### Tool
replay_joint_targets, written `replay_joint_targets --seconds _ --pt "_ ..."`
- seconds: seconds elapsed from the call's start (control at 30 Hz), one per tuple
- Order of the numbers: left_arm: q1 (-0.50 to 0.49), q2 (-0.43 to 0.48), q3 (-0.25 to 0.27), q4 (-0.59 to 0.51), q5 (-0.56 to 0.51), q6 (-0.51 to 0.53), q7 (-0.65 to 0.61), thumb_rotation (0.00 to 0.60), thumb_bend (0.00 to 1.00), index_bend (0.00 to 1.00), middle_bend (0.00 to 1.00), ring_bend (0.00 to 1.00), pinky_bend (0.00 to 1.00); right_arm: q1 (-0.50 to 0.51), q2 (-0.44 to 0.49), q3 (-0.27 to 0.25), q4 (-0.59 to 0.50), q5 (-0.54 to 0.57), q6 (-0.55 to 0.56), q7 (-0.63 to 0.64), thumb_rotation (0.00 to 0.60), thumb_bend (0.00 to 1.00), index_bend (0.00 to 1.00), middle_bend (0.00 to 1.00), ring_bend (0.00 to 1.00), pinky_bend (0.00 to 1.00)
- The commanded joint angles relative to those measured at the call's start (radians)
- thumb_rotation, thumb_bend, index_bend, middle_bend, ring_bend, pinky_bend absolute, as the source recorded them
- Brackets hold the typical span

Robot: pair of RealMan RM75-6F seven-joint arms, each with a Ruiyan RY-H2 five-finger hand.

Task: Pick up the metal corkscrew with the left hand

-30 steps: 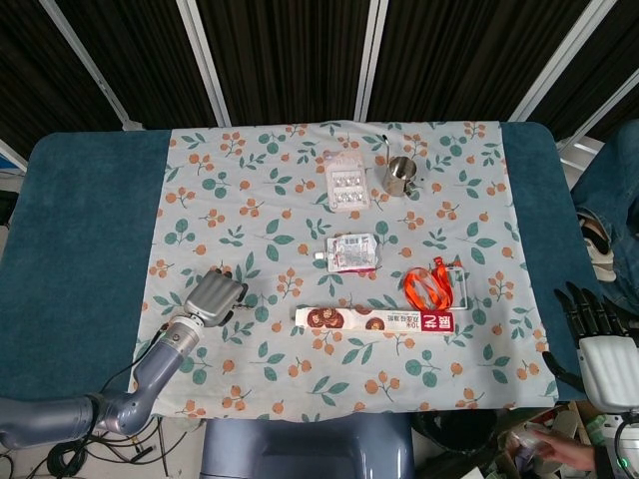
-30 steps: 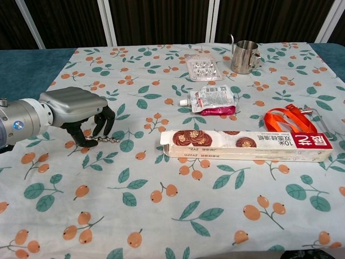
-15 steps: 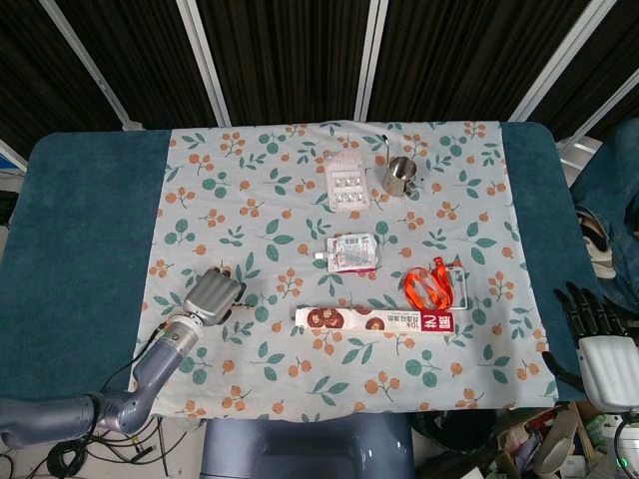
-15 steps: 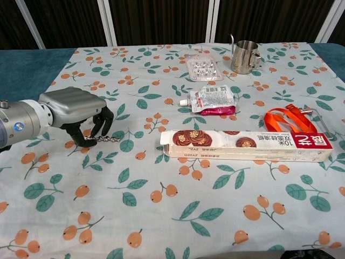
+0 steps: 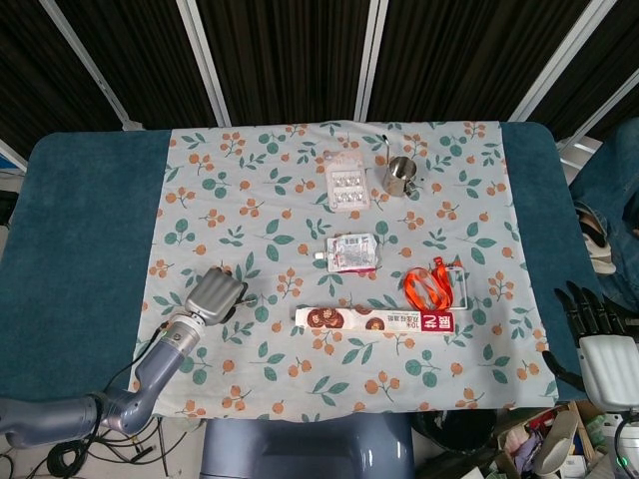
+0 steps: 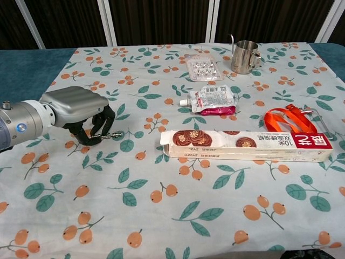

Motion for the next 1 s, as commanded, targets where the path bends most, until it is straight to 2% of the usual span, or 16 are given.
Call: replay_joint_targets --seconds 0.03,0.27,0.6,1.0 --pt "0.004 -0.003 -0.002 0.007 -0.006 0.001 -0.001 0.6 0.44 0.57 0.61 0.4 0.45 0.0 0.0 0.0 0.0 0.0 0.0 0.001 0.6 0.15 0.01 0.01 0.04 0.14" --pt "0.008 -0.001 -0.012 0.016 -0.013 -0.006 -0.022 0.6 0.44 0.58 0.61 0.4 0.45 0.0 -0.001 0.0 0.001 0.0 0.002 0.001 0.6 0.15 0.01 0.01 0.04 0.14" --pt "0.027 0.029 -0.042 0.016 0.037 0.013 -0.13 0.6 0.44 0.58 0.61 0.4 0.45 -0.002 -0.001 0.001 0.0 0.001 0.004 0.001 0.6 0.15 0.01 0.01 0.04 0.14" --pt "0.015 0.12 -0.054 -0.008 0.259 0.049 -0.294 0.6 0.44 0.57 0.61 0.4 0.49 -0.003 -0.002 0.0 -0.003 0.001 0.006 -0.005 0.6 0.15 0.01 0.01 0.04 0.14"
